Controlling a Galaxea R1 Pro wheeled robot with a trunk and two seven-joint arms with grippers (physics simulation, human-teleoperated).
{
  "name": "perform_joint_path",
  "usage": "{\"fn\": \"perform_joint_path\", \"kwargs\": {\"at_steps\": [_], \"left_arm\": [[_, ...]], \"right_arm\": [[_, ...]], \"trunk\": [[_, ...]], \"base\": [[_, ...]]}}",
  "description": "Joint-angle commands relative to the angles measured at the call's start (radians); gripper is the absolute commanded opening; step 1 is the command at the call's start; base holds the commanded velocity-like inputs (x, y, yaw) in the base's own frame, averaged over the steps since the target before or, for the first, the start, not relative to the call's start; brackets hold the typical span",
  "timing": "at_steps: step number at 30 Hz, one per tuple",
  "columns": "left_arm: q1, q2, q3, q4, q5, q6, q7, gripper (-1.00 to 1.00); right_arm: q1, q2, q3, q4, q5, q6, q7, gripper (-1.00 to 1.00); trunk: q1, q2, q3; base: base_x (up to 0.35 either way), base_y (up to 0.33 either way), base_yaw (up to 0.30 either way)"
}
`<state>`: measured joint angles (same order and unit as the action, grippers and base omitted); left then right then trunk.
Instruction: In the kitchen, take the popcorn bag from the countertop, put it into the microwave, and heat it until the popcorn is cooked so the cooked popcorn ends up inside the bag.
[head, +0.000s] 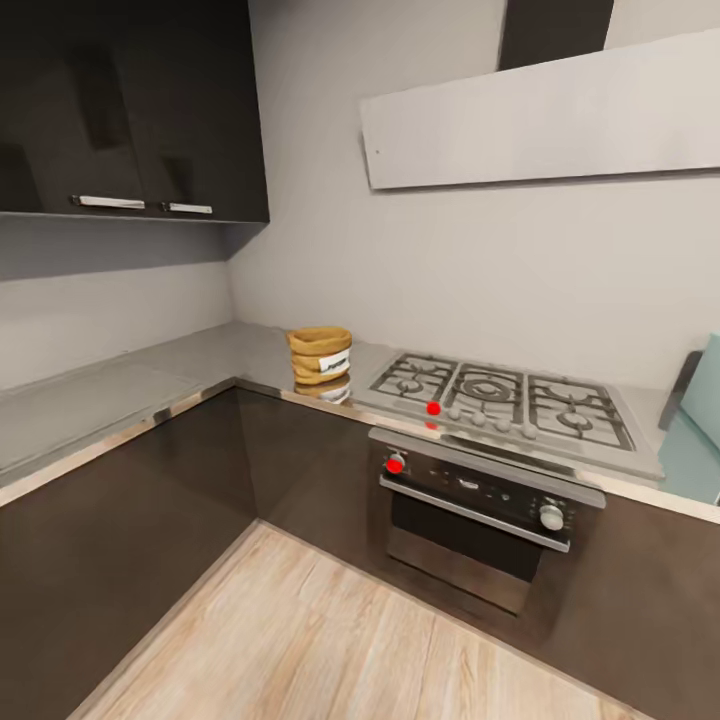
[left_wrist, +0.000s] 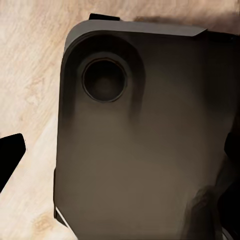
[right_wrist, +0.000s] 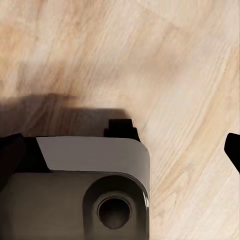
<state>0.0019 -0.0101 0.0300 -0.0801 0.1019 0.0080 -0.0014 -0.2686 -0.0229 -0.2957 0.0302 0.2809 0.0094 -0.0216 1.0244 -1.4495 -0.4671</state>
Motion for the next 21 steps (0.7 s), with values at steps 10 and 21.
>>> {"fn": "perform_joint_path", "kwargs": {"at_steps": [10, 21], "left_arm": [[0.000, -0.001, 0.003, -0.001, 0.010, -0.002, 0.000, 1.00], [0.000, -0.001, 0.001, -0.001, 0.005, -0.014, 0.000, 1.00]], "right_arm": [[-0.001, 0.000, -0.008, 0.002, 0.010, 0.000, -0.003, 1.00], [-0.001, -0.004, -0.008, 0.002, 0.009, -0.002, -0.004, 1.00]], "trunk": [[0.001, 0.000, -0.001], [0.001, 0.000, -0.001]], "base": [[0.307, 0.157, 0.000], [0.320, 0.094, 0.000]]}}
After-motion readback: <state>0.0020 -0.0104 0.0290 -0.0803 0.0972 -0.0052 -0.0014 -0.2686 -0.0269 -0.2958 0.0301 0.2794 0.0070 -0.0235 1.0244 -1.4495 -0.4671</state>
